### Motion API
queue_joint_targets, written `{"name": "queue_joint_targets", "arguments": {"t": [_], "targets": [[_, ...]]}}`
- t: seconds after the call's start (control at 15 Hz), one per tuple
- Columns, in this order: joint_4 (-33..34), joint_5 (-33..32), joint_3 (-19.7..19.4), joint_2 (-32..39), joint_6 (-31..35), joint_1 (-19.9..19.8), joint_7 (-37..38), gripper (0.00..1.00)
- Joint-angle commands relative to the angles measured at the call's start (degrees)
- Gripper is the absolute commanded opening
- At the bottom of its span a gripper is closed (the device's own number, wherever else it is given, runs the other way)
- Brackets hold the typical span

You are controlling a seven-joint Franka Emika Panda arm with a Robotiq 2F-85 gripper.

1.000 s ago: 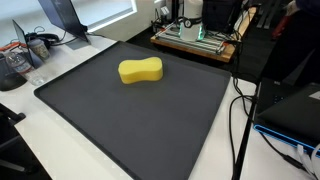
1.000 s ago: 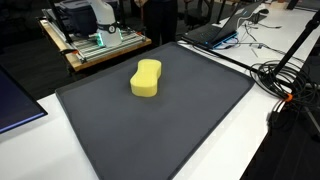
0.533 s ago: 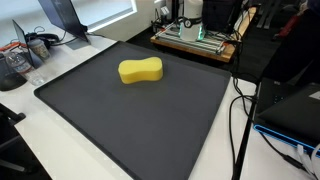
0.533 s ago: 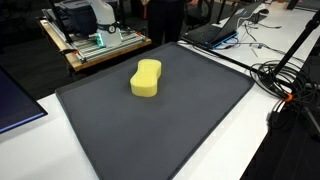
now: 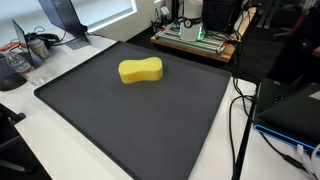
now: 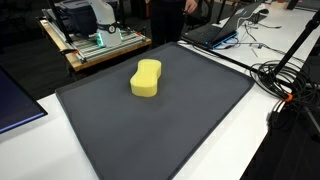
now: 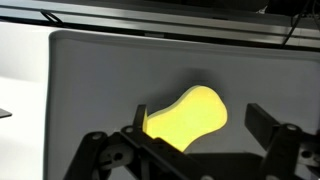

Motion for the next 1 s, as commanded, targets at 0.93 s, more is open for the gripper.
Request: {"name": "queue_joint_targets", "arguments": {"t": [0.93], "targets": [[-0.39, 2.54, 0.14, -3.69, -6.29, 3.43, -30.17, 1.0]]}}
